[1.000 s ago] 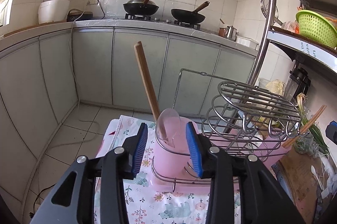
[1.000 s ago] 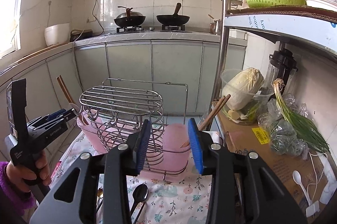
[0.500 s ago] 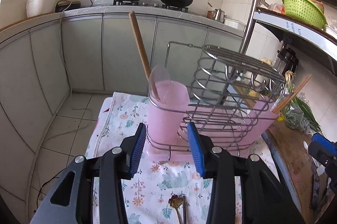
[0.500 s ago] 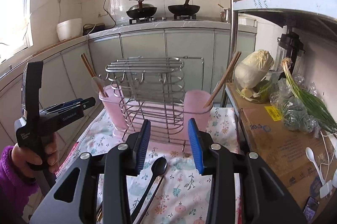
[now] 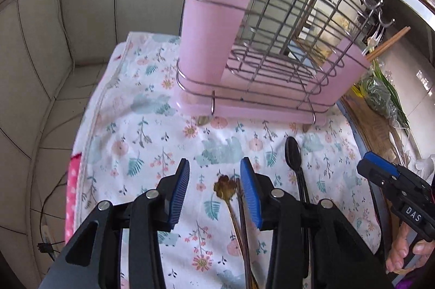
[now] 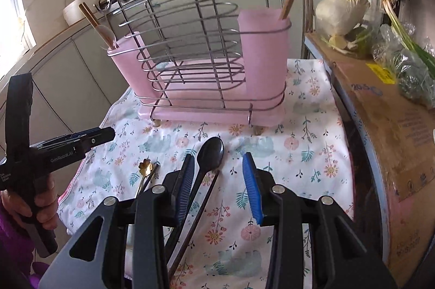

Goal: Organize utensils
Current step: 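Lower both open tools toward the black utensils on the cloth, then close the left tool on a black chopstick while the right tool grasps the black spoon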

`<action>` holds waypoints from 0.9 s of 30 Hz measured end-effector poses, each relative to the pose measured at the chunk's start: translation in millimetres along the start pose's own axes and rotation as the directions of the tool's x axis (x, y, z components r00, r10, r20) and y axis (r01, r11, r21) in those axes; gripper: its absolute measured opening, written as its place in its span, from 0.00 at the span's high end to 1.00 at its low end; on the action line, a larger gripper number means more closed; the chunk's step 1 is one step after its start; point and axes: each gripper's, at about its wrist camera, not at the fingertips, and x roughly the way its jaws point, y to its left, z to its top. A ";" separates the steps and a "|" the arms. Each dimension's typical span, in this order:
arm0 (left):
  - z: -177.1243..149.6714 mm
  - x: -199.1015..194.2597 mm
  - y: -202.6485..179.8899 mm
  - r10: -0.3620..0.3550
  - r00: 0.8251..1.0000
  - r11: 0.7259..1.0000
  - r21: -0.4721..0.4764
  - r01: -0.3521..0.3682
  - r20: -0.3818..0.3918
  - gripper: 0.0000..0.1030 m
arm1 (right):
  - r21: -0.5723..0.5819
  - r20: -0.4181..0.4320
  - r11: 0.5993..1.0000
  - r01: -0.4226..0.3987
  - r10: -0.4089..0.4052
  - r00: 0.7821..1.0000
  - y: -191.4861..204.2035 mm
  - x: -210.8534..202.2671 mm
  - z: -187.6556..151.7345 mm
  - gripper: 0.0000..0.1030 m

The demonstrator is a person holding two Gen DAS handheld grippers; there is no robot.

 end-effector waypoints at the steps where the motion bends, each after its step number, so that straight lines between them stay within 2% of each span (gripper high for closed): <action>1: -4.3 4.2 -1.0 -0.028 0.999 1.000 -0.004 0.028 -0.031 0.67 | 0.007 -0.007 1.000 0.000 0.000 1.000 -2.4 2.4 -1.8 0.64; 4: -14.0 16.8 -11.2 -0.076 0.992 0.996 0.029 0.079 -0.104 0.74 | 0.025 -0.022 1.000 -0.003 0.004 1.000 -8.4 7.8 -5.3 0.64; 7: -20.3 30.3 -25.5 -0.039 0.986 0.993 0.102 0.056 -0.160 0.82 | 0.045 -0.033 0.999 -0.016 0.018 0.999 -13.1 12.7 -7.2 0.64; 9: -21.4 38.7 -31.8 -0.011 0.982 0.991 0.132 0.036 -0.187 0.83 | 0.047 -0.035 0.999 -0.021 0.023 0.999 -14.8 14.2 -8.7 0.64; 16: -20.0 69.1 -41.1 0.057 0.961 0.984 0.180 -0.008 -0.269 0.89 | 0.063 -0.049 0.998 -0.032 0.035 0.998 -22.8 20.3 -11.0 0.64; 23: -14.4 75.6 -45.8 0.096 0.956 0.977 0.209 -0.038 -0.277 0.96 | 0.095 -0.070 0.993 -0.067 0.074 0.995 -26.4 25.0 -10.5 0.64; 27: -9.1 67.8 -41.7 0.049 0.966 0.987 0.160 -0.008 -0.253 0.96 | 0.115 -0.092 0.987 -0.113 0.124 0.988 -21.3 29.7 -8.8 0.64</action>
